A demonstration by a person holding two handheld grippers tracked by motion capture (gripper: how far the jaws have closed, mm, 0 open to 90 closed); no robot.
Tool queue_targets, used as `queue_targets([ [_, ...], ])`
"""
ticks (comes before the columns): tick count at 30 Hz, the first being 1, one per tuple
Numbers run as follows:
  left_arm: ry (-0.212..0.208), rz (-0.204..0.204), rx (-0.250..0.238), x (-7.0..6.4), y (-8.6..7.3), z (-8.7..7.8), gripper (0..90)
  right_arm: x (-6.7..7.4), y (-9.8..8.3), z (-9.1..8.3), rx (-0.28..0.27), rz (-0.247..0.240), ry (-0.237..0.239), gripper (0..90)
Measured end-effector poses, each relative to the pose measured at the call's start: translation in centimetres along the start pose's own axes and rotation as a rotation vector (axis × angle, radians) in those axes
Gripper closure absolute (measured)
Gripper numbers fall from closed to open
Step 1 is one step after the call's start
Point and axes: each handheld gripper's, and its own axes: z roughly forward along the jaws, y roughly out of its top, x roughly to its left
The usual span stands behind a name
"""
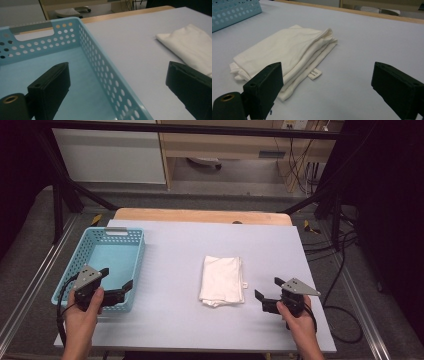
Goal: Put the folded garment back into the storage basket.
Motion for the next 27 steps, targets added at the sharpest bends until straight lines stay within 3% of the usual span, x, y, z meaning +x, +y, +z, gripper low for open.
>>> queue_targets([
  [7, -0.002, -0.005, 0.005, 0.0, -0.2, 0.2, 5.3, -0.1, 0.1, 0.2, 0.025, 0.028, -0.006, 11.3],
  [12, -0.013, 0.017, -0.008, -0.8, 0.2, 0.1, 5.4, -0.1, 0.3, 0.2, 0.030, 0.042, -0.018, 12.0],
  [22, -0.044, 0.095, -0.020, -4.0, 1.2, 0.6, 6.6, -0.1, 0.3, 0.3, 0.053, 0.052, -0.009, 11.9],
  [24, -0.051, 0.127, -0.028, -5.2, 1.5, 0.6, 6.9, -0.1, 0.3, 0.3, 0.060, 0.053, -0.010, 10.2],
  [27, -0.073, 0.133, -0.020, -6.1, 1.6, 0.9, 6.9, 0.0, 0.3, 0.3, 0.059, 0.055, -0.009, 10.2],
])
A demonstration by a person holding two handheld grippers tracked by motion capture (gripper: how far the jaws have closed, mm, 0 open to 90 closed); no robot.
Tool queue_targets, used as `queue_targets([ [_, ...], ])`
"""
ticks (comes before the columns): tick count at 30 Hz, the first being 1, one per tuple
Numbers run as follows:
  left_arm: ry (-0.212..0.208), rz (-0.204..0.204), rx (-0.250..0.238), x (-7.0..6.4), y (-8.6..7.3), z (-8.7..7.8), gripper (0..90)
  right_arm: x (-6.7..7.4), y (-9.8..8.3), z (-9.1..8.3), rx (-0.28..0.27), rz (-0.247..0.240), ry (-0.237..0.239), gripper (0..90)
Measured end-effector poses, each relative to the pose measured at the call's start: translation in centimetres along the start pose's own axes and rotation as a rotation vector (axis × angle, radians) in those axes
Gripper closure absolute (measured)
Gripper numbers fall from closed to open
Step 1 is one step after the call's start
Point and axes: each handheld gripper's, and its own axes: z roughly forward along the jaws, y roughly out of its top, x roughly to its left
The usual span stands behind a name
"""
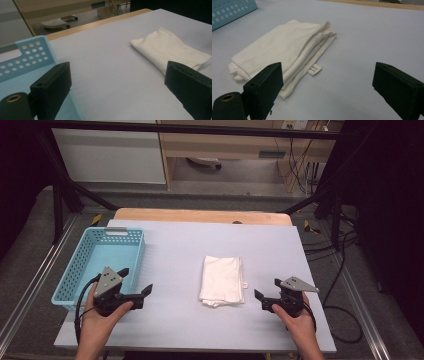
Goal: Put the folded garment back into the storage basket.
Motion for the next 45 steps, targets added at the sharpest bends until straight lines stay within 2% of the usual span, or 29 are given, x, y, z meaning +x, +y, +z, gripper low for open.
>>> queue_targets([
  [2, -0.014, 0.026, 0.027, -0.9, 0.1, 0.5, 7.2, 0.1, 0.0, 0.0, 0.003, -0.002, 0.000, 10.0],
  [5, -0.067, 0.025, 0.047, -2.0, -0.2, 1.6, 7.9, 0.1, 0.0, 0.0, 0.006, -0.001, -0.001, 9.9],
  [6, -0.077, 0.043, 0.068, -2.6, -0.5, 2.4, 7.9, 0.1, 0.0, 0.1, 0.006, -0.001, -0.001, 9.8],
  [8, -0.093, 0.040, 0.080, -3.0, -0.6, 3.0, 8.6, 0.0, 0.0, 0.1, 0.008, 0.004, -0.006, 9.6],
  [18, -0.121, 0.065, 0.148, -4.8, -1.7, 5.5, 9.5, 0.1, 0.0, -0.2, 0.012, -0.003, 0.003, 13.1],
  [19, -0.128, 0.073, 0.156, -5.2, -1.8, 5.9, 9.8, 0.1, 0.0, -0.2, 0.012, -0.009, 0.011, 18.5],
  [23, -0.137, 0.089, 0.169, -5.8, -1.9, 6.5, 10.3, 0.3, 0.0, -0.1, 0.017, -0.016, 0.017, 20.1],
  [29, -0.153, 0.119, 0.191, -7.2, -2.2, 7.9, 14.2, 0.6, -0.1, -0.1, 0.032, -0.040, 0.025, 28.9],
  [31, -0.158, 0.139, 0.198, -7.7, -2.4, 8.3, 17.4, 0.8, -0.1, 0.0, 0.035, -0.047, 0.028, 32.3],
  [32, -0.166, 0.160, 0.219, -8.3, -2.6, 9.0, 18.2, 0.8, -0.1, 0.0, 0.039, -0.050, 0.032, 34.4],
  [33, -0.166, 0.160, 0.219, -8.3, -2.6, 9.0, 19.0, 0.8, -0.1, 0.0, 0.039, -0.050, 0.032, 34.4],
  [34, -0.182, 0.169, 0.239, -8.6, -2.8, 9.7, 20.8, 1.0, -0.1, 0.1, 0.047, -0.059, 0.036, 35.8],
  [43, -0.243, 0.173, 0.264, -9.8, -3.2, 12.2, 37.5, 1.1, -0.2, 0.2, 0.057, -0.064, 0.049, 38.5],
  [44, -0.261, 0.158, 0.267, -10.1, -3.2, 12.8, 38.6, 1.1, -0.2, 0.2, 0.057, -0.063, 0.049, 38.5],
  [45, -0.261, 0.158, 0.267, -10.1, -3.2, 12.8, 40.2, 1.0, -0.2, 0.2, 0.055, -0.064, 0.049, 38.5],
])
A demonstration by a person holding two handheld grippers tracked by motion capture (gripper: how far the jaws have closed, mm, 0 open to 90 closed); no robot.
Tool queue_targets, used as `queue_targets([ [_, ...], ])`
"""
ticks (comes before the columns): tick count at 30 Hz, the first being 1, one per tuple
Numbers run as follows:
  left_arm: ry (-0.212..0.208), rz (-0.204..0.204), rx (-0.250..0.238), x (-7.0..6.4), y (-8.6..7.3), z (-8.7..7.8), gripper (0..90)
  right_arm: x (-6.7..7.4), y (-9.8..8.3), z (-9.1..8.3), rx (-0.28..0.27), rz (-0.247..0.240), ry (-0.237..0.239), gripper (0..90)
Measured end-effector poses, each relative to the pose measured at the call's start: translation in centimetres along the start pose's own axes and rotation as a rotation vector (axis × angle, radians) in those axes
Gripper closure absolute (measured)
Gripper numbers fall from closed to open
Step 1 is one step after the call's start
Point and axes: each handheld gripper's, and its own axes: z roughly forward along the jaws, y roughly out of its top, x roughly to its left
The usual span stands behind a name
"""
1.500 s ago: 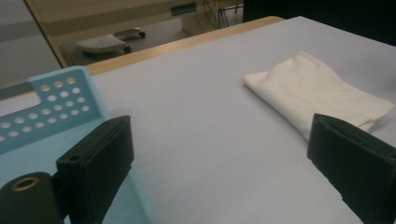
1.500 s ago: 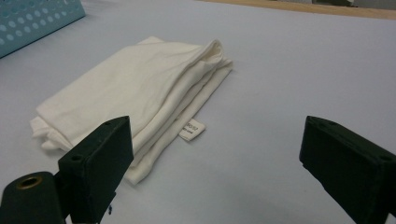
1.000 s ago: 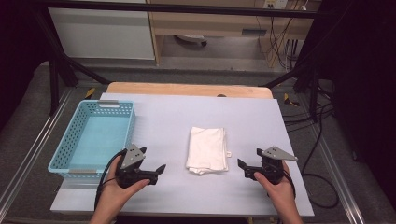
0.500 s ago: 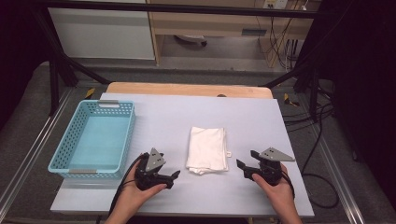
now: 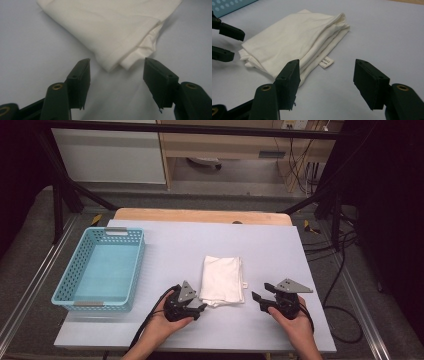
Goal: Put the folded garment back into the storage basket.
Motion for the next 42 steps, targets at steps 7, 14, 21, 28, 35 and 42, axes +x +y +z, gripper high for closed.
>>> queue_targets([
  [7, -0.003, -0.009, 0.013, -0.1, 0.2, 1.3, 51.2, 0.0, 0.0, -0.1, 0.000, -0.003, 0.010, 38.4],
  [14, 0.003, -0.010, -0.002, -0.2, 0.4, 1.7, 72.3, 0.5, 0.1, 0.0, 0.006, -0.008, 0.028, 39.5],
  [21, 0.017, -0.002, 0.007, -0.4, 0.5, 1.7, 81.9, 1.9, 0.1, 0.1, 0.036, -0.039, 0.090, 48.2],
  [28, 0.011, -0.016, -0.003, -0.5, 0.8, 0.6, 84.5, 3.1, 0.2, 0.3, 0.066, -0.079, 0.119, 55.6],
  [35, 0.000, 0.011, 0.016, -1.2, 0.6, -0.8, 84.5, 4.2, 0.6, 0.1, 0.087, -0.105, 0.140, 58.9],
  [42, -0.030, 0.029, 0.083, -1.3, -0.8, -3.2, 84.5, 5.7, 0.9, 0.1, 0.132, -0.142, 0.176, 60.4],
])
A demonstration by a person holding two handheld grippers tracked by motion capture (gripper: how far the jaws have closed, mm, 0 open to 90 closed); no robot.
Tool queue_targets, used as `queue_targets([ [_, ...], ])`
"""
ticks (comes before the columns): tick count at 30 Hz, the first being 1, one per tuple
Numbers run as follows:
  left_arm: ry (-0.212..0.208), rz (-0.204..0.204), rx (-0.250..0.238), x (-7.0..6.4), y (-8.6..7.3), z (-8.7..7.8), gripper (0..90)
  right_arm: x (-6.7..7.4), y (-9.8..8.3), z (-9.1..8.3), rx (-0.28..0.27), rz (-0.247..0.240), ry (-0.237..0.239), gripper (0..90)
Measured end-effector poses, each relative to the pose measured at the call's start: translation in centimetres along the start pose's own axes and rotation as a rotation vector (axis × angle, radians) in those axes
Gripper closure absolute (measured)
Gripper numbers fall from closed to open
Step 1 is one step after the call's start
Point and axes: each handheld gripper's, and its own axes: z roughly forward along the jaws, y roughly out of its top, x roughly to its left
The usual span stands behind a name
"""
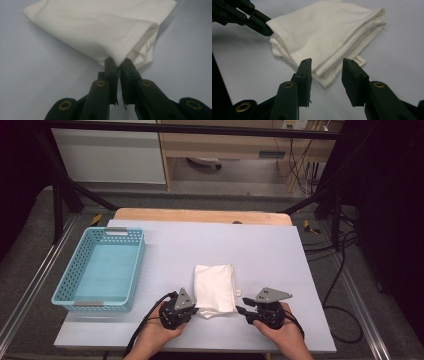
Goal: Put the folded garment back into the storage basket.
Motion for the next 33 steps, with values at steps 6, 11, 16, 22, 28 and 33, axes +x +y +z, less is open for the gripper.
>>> queue_targets([
  [6, -0.016, -0.014, 0.038, -0.3, -2.3, -2.7, 84.3, 2.7, 0.2, 1.0, 0.038, -0.049, 0.067, 62.8],
  [11, -0.017, -0.036, 0.032, -0.2, -3.4, -3.1, 84.1, 4.4, 0.2, 2.4, 0.039, -0.066, 0.114, 63.1],
  [16, -0.021, -0.034, 0.058, -0.2, -3.4, -2.5, 84.0, 5.6, 0.4, 3.5, 0.058, -0.091, 0.135, 60.9],
  [22, -0.028, -0.049, 0.054, -0.1, -3.5, -2.5, 83.4, 5.6, 0.4, 4.4, 0.084, -0.127, 0.109, 69.8],
  [28, -0.026, -0.045, 0.049, -0.2, -3.6, -2.7, 75.1, 5.4, 0.4, 4.2, 0.067, -0.148, 0.112, 86.0],
  [33, -0.019, -0.056, 0.009, 0.0, -3.7, -3.3, 54.6, 5.2, 0.5, 3.4, 0.050, -0.156, 0.100, 87.5],
])
